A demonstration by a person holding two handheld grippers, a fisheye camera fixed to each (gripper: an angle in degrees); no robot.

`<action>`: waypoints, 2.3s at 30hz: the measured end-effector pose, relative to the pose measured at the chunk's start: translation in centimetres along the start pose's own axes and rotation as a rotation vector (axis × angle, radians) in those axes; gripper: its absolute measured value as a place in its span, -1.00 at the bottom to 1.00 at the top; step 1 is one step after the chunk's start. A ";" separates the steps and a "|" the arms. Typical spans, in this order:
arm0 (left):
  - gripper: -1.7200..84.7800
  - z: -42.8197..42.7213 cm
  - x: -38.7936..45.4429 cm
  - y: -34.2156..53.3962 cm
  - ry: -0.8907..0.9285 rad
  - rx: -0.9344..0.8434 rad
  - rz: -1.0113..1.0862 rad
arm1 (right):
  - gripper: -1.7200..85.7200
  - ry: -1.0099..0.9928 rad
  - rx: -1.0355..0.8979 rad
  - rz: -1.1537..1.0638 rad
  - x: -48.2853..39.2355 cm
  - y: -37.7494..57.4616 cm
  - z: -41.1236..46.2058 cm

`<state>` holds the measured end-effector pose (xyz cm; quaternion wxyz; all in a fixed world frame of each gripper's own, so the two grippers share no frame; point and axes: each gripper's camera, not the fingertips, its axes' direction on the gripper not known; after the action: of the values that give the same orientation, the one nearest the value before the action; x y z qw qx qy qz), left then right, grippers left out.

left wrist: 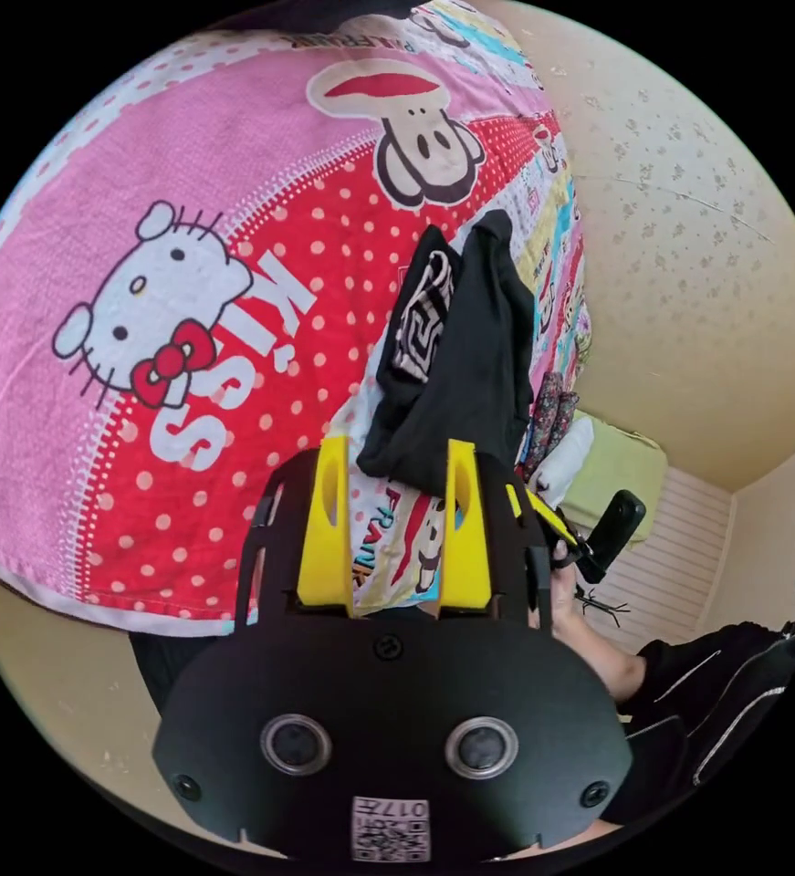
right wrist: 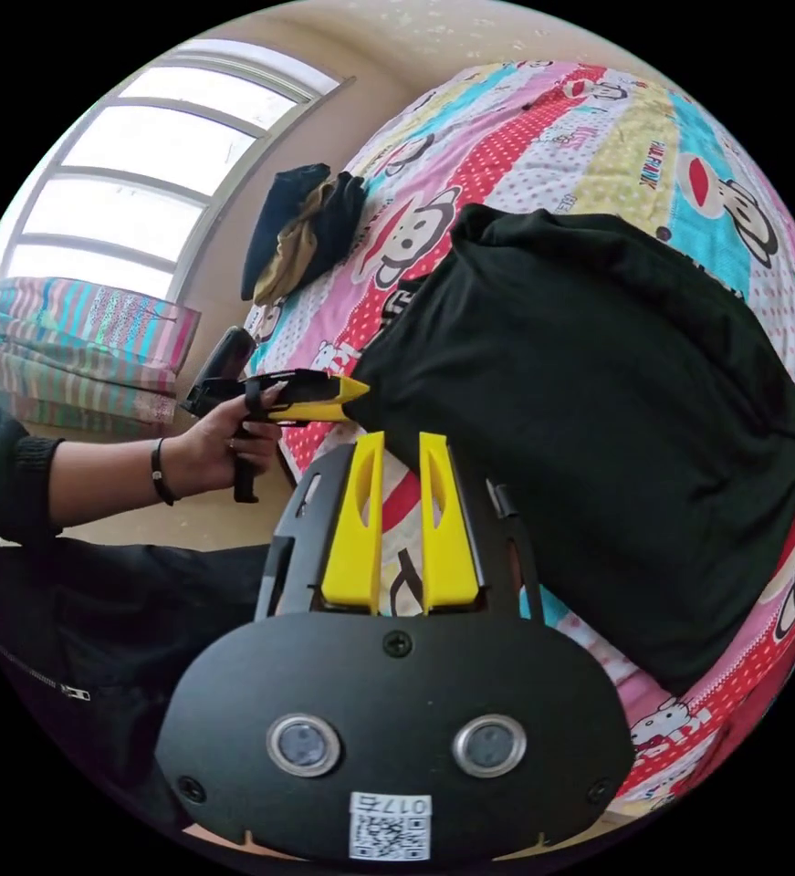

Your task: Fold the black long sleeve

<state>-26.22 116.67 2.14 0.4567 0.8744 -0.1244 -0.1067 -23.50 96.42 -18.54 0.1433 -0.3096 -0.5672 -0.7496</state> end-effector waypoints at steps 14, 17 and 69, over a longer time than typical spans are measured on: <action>-0.91 -8.3 8.3 -7.1 0.129 -0.055 -0.076 | -0.67 0.450 -0.103 -0.248 -8.5 -2.1 7.4; -0.91 -9.4 9.7 -8.6 0.171 -0.071 -0.070 | -0.74 0.501 -0.099 -0.217 -9.0 -2.1 8.5; -0.82 15.9 -25.1 -1.5 -0.161 -0.391 0.340 | -0.89 -0.263 0.811 1.311 10.3 33.4 -24.1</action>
<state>-54.54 113.06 -6.18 0.6167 0.7250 -0.2825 -0.1198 -19.76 64.62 9.31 0.5906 -0.5912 -0.5104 -0.2031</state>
